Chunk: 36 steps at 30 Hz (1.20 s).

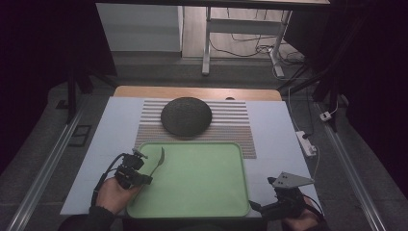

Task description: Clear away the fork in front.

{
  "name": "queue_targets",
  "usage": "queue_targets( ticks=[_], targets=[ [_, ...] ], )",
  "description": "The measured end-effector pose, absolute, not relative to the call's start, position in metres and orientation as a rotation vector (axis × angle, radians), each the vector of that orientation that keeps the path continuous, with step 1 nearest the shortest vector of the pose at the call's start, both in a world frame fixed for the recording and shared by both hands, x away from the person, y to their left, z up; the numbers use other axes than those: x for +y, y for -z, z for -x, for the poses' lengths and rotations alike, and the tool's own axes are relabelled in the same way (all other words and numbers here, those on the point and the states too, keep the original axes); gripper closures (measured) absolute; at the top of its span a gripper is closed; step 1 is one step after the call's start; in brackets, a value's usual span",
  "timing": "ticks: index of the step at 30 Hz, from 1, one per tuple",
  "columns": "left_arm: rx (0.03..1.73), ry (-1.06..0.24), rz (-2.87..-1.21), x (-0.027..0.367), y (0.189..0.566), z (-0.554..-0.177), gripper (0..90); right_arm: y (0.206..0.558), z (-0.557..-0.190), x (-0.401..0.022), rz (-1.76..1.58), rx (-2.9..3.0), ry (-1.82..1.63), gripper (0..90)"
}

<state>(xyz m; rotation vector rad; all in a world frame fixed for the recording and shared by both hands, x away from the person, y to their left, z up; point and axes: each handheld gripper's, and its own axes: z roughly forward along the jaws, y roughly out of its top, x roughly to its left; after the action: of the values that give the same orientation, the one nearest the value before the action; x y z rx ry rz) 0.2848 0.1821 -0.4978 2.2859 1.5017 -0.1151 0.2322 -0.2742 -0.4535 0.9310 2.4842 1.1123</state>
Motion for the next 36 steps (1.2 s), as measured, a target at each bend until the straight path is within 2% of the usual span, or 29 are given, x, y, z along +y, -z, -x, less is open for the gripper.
queue_targets(
  ticks=[10,13,16,18,21,24,36],
  targets=[
    [1.553,0.115,-2.331,0.182,0.507,-0.288,83.4,0.454,-0.231,-0.275,-0.945,2.506,-1.1,0.0],
    [1.529,0.108,-2.316,0.184,0.504,-0.288,79.5,0.453,-0.229,-0.277,-0.945,2.499,-1.102,0.0],
    [1.491,0.048,-2.287,0.187,0.497,-0.289,75.7,0.453,-0.227,-0.279,-0.96,2.484,-1.114,0.0],
    [1.474,0.018,-2.264,0.19,0.493,-0.293,76.7,0.452,-0.226,-0.28,-0.963,2.481,-1.114,0.0],
    [1.439,-0.025,-2.257,0.191,0.49,-0.301,83.2,0.452,-0.224,-0.28,-0.96,2.476,-1.107,0.0],
    [1.386,0.0,-2.238,0.191,0.492,-0.312,88.6,0.453,-0.223,-0.28,-0.948,2.481,-1.105,0.0],
    [1.344,0.014,-2.262,0.178,0.502,-0.333,88.8,0.454,-0.226,-0.278,-0.951,2.516,-1.065,0.0]
  ],
)
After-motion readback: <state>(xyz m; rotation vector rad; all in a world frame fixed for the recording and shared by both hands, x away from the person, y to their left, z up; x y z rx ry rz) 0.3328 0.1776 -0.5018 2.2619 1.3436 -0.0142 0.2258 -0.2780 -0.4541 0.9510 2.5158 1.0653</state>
